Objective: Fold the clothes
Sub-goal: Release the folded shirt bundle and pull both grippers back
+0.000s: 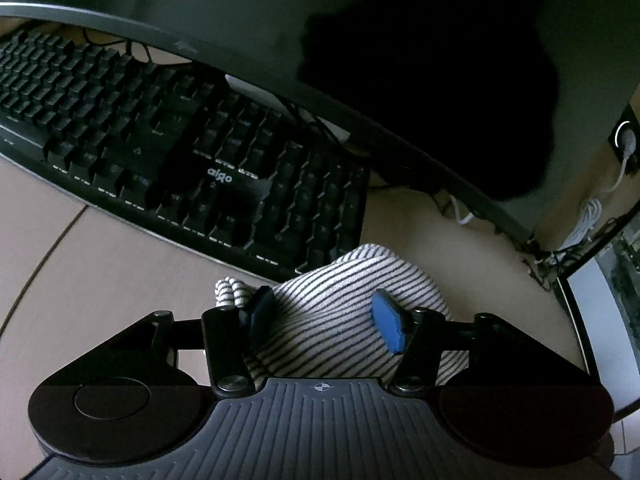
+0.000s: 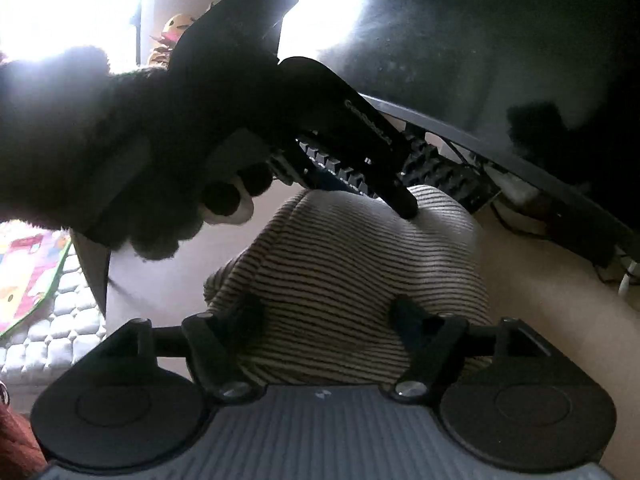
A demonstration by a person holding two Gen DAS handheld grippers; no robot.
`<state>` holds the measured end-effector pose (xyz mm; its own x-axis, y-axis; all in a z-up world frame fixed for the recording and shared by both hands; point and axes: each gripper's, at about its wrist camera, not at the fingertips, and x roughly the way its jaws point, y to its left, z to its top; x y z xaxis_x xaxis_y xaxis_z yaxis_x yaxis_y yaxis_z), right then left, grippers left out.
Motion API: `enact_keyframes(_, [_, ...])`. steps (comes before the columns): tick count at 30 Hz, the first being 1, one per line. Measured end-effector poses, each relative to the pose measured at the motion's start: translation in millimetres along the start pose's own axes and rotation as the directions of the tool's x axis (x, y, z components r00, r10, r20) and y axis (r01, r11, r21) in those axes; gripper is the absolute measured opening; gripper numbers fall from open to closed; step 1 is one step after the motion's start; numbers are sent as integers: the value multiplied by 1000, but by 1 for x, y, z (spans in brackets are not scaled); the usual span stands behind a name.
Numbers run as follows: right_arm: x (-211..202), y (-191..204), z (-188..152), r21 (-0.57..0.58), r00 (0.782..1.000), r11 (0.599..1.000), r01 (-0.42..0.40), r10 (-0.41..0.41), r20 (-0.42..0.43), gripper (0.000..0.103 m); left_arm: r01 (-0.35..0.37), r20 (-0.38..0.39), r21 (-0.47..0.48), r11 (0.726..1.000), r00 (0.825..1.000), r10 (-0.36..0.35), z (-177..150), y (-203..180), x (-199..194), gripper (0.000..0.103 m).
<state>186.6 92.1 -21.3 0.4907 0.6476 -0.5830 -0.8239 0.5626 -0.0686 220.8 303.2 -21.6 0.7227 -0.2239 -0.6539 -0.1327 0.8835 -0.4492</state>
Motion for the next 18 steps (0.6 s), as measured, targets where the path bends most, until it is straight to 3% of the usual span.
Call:
enact_keyframes(5, [-22,-9,5,38,1000,999,3,-2,-24,77,-57,48,23,998,997,56,-2,-16,-12,62])
enact_keyframes(8, [-47,-34,-4,145,1000,989,-18,17,11,95,-119,105,21,993,988,116,-14,-35,-31,76])
enact_keyframes(10, [-61,-52,-17,212,999,976,-38,31,36,103,-182,161,-7,983,970,181,-30,-52,-51,85])
enact_keyframes(11, [-68,-63,-25,245,998,968,-48,39,39,103,-214,188,-31,976,958,216,-40,-61,-62,93])
enact_keyframes(14, [-86,-92,-45,306,998,950,-61,52,37,103,-276,260,-122,953,918,300,-81,-85,-89,101])
enact_keyframes(16, [-103,-101,-64,282,998,958,-50,37,52,103,-338,309,-177,924,872,379,-116,-103,-100,103])
enact_keyframes(18, [-112,-104,-83,246,996,969,-6,-14,83,103,-405,349,-248,880,810,471,-157,-122,-101,103])
